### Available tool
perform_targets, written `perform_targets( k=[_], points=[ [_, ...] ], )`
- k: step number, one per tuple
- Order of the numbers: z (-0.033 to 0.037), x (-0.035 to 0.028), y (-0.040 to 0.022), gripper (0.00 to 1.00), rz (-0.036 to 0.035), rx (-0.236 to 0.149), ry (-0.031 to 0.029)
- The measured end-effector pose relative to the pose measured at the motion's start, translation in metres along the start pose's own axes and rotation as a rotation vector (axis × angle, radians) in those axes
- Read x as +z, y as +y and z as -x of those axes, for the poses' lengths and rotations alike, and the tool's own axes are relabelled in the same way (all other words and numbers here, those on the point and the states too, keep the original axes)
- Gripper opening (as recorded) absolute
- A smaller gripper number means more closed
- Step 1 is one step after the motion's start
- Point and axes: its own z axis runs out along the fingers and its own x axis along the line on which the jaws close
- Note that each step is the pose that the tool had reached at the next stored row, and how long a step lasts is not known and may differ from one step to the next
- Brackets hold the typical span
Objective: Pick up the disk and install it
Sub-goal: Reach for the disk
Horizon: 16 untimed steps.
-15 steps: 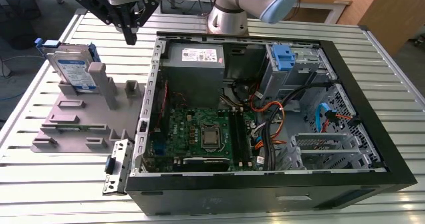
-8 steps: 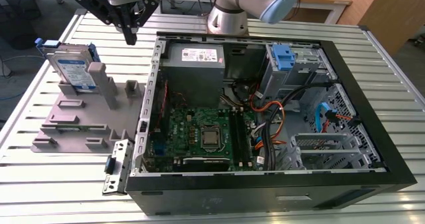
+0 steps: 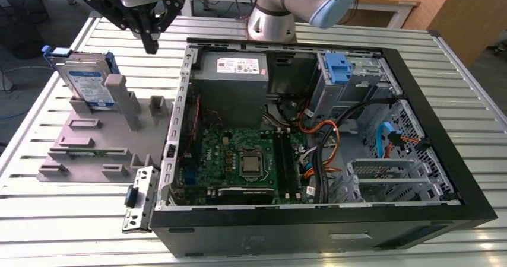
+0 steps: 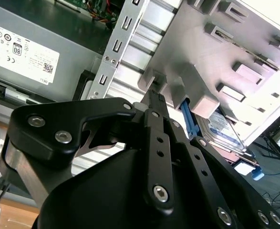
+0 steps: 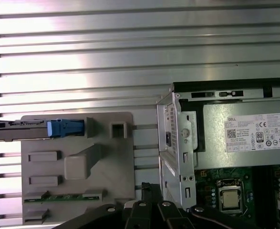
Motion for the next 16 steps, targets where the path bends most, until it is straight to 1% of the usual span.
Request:
perform_targets(
  k=[5,7,16],
  points=[
    [-0.0071,0.0009,-0.0006,0.11,0.0001,0.0,-0.0001],
    [-0.0088,0.0011,-0.0007,0.11,0.0001,0.0,-0.0002],
    [-0.0093,0.001,-0.0008,0.11,0.0,0.0,-0.0001]
  ],
)
